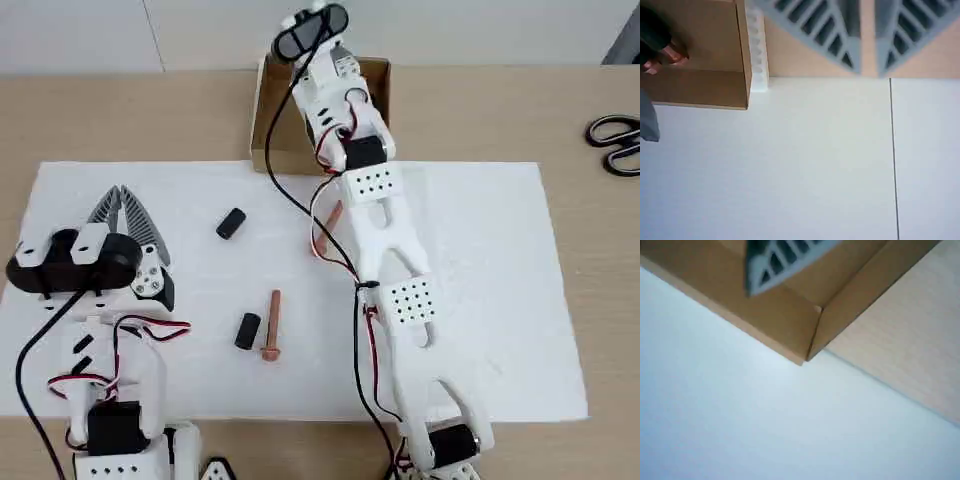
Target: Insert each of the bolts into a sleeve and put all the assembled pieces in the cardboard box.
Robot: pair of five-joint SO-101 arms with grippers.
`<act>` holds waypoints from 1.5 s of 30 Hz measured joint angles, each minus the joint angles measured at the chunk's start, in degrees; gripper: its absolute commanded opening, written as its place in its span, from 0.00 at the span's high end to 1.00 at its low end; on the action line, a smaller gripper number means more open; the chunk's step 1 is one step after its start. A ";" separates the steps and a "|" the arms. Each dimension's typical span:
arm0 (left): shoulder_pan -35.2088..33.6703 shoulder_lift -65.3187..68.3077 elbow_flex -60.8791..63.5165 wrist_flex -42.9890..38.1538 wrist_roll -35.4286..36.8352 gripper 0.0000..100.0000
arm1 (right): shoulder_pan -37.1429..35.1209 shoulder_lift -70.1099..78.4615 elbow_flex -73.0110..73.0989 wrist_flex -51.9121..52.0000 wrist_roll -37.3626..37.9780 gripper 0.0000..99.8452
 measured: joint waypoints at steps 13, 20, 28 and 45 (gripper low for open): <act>0.00 0.00 0.00 0.00 0.00 0.99 | -6.68 -8.44 -1.14 37.45 -3.25 0.86; 0.00 0.00 0.00 0.00 0.00 0.99 | -10.64 -15.30 -1.23 55.56 -7.74 0.86; 0.00 0.00 0.00 0.00 0.09 0.99 | -16.18 -15.47 -1.32 57.76 -12.13 0.86; 0.00 0.00 0.00 0.00 0.09 0.99 | -12.84 -39.38 9.58 58.11 -6.95 0.86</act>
